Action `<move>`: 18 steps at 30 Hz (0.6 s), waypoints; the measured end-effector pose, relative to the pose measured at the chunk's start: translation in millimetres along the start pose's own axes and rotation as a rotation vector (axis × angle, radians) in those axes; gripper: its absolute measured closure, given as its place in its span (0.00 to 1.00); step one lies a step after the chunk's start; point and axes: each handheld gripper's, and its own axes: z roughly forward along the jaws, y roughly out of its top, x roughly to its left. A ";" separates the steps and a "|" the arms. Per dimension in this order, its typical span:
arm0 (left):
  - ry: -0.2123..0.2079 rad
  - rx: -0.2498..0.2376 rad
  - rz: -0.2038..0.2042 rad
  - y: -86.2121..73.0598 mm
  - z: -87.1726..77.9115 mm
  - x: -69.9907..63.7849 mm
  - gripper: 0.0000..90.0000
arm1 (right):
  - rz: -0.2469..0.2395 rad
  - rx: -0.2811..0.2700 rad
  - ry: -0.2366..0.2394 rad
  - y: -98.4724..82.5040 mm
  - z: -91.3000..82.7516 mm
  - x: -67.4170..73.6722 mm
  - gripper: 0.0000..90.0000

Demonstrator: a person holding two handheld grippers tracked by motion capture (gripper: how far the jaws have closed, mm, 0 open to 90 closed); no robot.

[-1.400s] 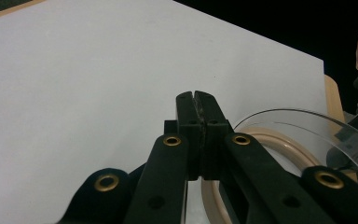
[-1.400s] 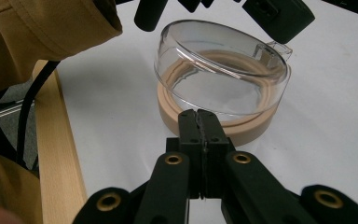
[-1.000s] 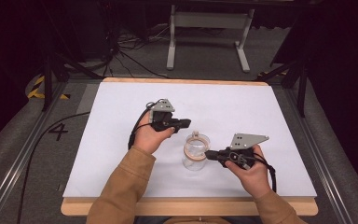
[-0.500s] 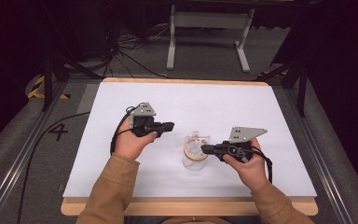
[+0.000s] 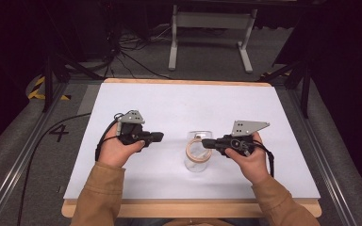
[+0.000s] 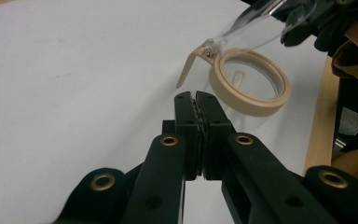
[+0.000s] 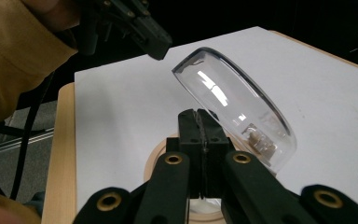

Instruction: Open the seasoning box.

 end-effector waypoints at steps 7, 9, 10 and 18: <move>0.000 0.019 -0.015 -4.5 -0.8 3.0 0.98 | 0.019 -0.019 -0.005 -2.2 3.4 -11.6 1.00; 0.000 0.023 -0.012 -5.5 0.5 3.9 0.97 | 0.017 -0.019 -0.011 -2.9 4.3 -15.2 1.00; 0.000 0.026 -0.020 -6.2 1.1 3.6 0.97 | 0.019 -0.019 -0.015 -3.4 4.8 -17.1 1.00; -0.003 0.035 -0.024 -7.4 4.4 5.2 0.97 | 0.032 -0.026 -0.056 -8.4 7.1 -29.5 1.00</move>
